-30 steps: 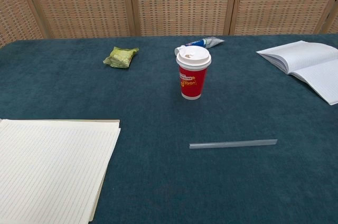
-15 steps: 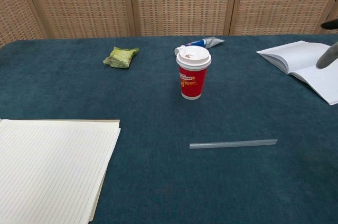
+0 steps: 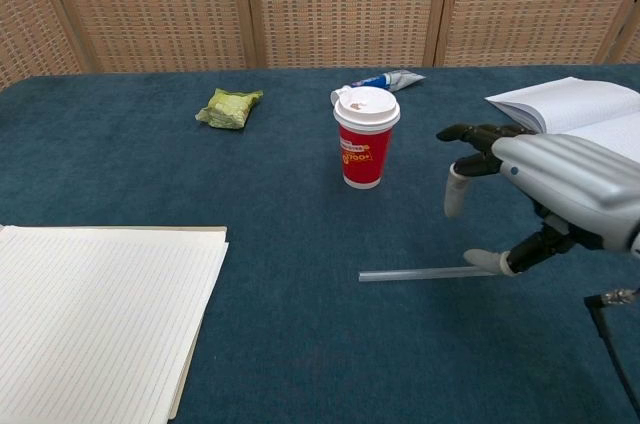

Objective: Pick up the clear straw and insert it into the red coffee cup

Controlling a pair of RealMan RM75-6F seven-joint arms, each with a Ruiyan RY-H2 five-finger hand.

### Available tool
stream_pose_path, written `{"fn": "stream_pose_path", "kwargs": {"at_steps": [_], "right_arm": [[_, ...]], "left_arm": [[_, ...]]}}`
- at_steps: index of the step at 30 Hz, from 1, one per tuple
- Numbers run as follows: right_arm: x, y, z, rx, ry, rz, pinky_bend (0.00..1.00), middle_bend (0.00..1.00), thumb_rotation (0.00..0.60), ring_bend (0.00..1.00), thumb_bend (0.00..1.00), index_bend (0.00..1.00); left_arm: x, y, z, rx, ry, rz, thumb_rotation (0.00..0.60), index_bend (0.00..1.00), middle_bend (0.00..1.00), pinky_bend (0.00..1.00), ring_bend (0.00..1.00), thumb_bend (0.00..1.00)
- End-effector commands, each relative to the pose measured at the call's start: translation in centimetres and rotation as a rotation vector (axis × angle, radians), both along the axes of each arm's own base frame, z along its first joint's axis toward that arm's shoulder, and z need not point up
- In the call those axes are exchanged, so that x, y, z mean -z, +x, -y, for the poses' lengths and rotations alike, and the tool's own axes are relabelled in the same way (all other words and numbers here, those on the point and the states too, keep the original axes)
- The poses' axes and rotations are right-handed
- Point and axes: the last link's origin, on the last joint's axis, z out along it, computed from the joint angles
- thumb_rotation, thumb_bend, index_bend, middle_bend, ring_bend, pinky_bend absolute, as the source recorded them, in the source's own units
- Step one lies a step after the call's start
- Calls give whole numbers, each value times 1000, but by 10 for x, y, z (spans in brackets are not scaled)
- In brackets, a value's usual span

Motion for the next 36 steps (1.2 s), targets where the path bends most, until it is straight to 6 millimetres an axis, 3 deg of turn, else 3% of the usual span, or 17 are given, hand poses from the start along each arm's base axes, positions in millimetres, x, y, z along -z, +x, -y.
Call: {"fn": "stream_pose_path", "kwargs": {"at_steps": [1,19,36], "right_arm": [[14,4,7,7,25,-6,0,132,600,0,459,485],[57,8,23,55,116,29,0,129,600,0,482,488],[72,1,37,84,144,9,0,158,600,0,483,545]], "left_arm": [[0,-1,-1,-4,-3,1,600,0,0,0,0,0],[8,-6,-7,-31,-31,-12,600,0,0,0,0,0],[11,-10,-10,-46,-40,-17,600,0,0,0,0,0]]}}
